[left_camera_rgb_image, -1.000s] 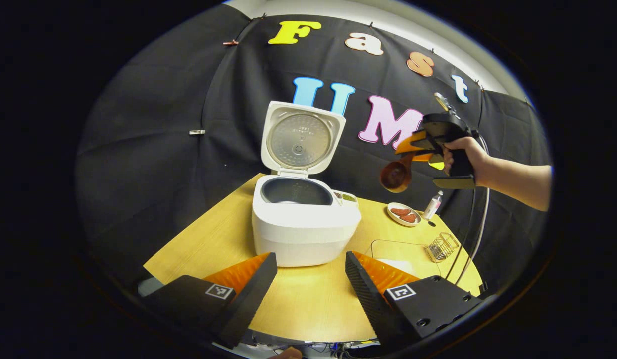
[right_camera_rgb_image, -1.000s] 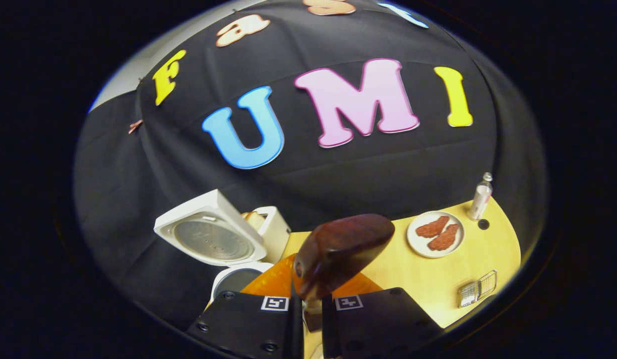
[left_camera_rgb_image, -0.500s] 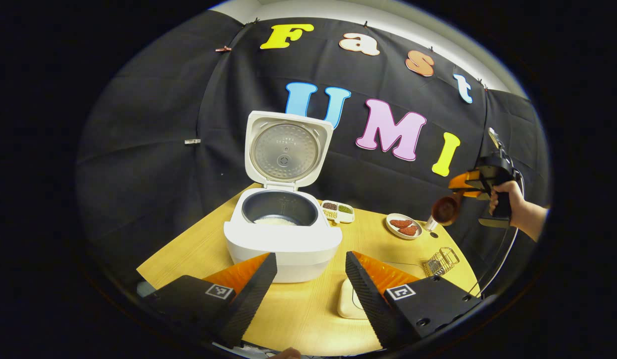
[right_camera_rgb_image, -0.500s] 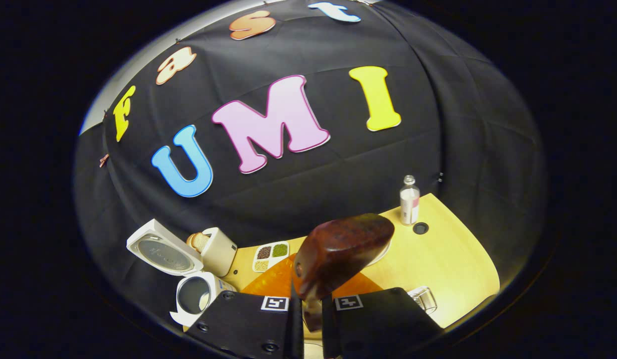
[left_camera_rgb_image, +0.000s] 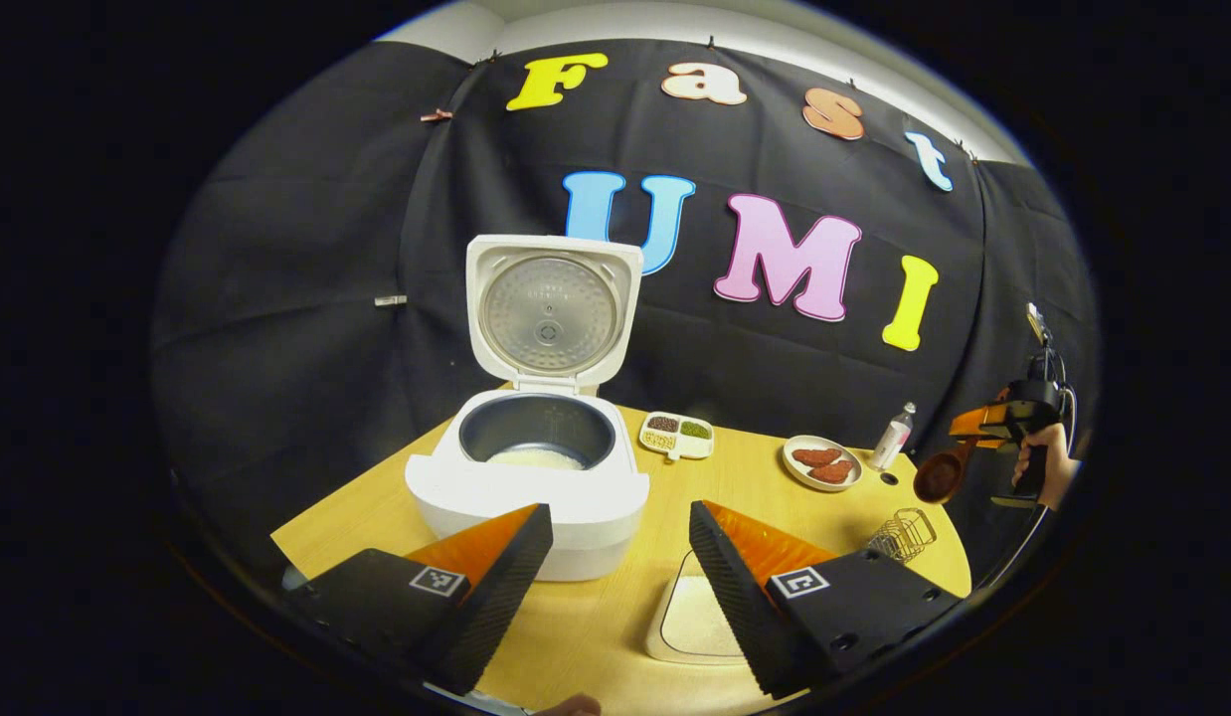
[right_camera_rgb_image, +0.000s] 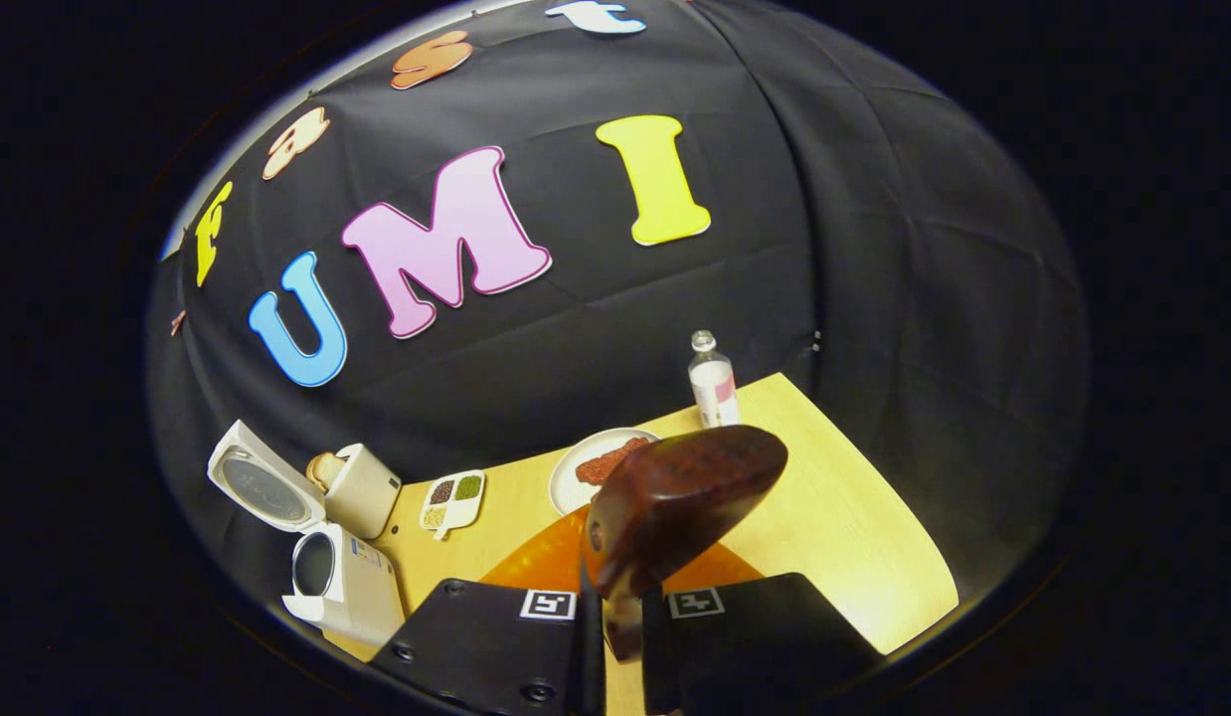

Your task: Close the left gripper, press the button to open the rice cooker; take a wooden spoon from the chopstick holder with the right hand, scoop a spoonful of rice and pour it into the rice cooker, then put the wooden spoon back into the chopstick holder.

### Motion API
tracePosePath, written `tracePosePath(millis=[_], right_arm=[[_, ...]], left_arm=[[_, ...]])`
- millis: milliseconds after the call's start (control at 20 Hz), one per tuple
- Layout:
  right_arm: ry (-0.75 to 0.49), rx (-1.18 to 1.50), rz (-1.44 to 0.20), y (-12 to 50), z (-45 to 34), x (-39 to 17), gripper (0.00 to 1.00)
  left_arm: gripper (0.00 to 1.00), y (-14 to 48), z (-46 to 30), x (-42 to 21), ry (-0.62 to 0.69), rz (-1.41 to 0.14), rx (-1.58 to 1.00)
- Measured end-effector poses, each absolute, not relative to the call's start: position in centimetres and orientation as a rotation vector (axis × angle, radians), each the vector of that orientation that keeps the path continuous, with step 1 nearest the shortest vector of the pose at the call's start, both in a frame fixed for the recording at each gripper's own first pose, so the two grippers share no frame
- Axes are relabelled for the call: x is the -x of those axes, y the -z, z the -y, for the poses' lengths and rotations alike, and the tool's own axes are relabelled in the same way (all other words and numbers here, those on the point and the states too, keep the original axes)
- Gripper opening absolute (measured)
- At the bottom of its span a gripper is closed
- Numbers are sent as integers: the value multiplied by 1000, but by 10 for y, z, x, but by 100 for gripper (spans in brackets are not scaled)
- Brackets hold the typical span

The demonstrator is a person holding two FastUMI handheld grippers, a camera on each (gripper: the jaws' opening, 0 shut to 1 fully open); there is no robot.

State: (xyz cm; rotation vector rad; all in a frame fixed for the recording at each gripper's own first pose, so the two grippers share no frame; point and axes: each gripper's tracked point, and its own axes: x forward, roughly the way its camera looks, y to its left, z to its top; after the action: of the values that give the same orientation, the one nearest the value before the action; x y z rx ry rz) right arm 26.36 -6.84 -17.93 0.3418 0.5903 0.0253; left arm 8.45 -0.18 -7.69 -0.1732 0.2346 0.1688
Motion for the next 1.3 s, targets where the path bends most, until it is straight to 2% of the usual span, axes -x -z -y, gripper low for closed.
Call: tracePosePath(millis=[200,250,300,500,550,600,850,1000,1200,1300], right_arm=[[5,-353,-626,206,89,-266,19],[20,-371,-635,214,94,-264,14],[34,-388,-644,221,98,-263,19],[75,-419,-704,259,106,-253,19],[85,-416,-713,267,107,-252,14],[92,-416,-723,274,105,-250,19],[107,-434,-778,300,95,-237,21],[113,-426,-733,289,99,-236,25],[121,-381,-729,284,113,-216,100],[137,-353,-724,278,123,-200,99]], left_arm=[[96,78,8,-76,-207,-229,188],[96,79,5,-72,-226,-232,187],[96,79,1,-69,-245,-232,190],[96,72,-8,-56,-276,-232,170],[96,70,-12,-53,-286,-229,155],[96,70,-14,-50,-294,-228,142],[95,74,-17,-38,-315,-247,137],[95,70,-20,-36,-323,-234,151],[96,54,-38,-43,-343,-212,141],[96,36,-53,-53,-354,-199,116]])
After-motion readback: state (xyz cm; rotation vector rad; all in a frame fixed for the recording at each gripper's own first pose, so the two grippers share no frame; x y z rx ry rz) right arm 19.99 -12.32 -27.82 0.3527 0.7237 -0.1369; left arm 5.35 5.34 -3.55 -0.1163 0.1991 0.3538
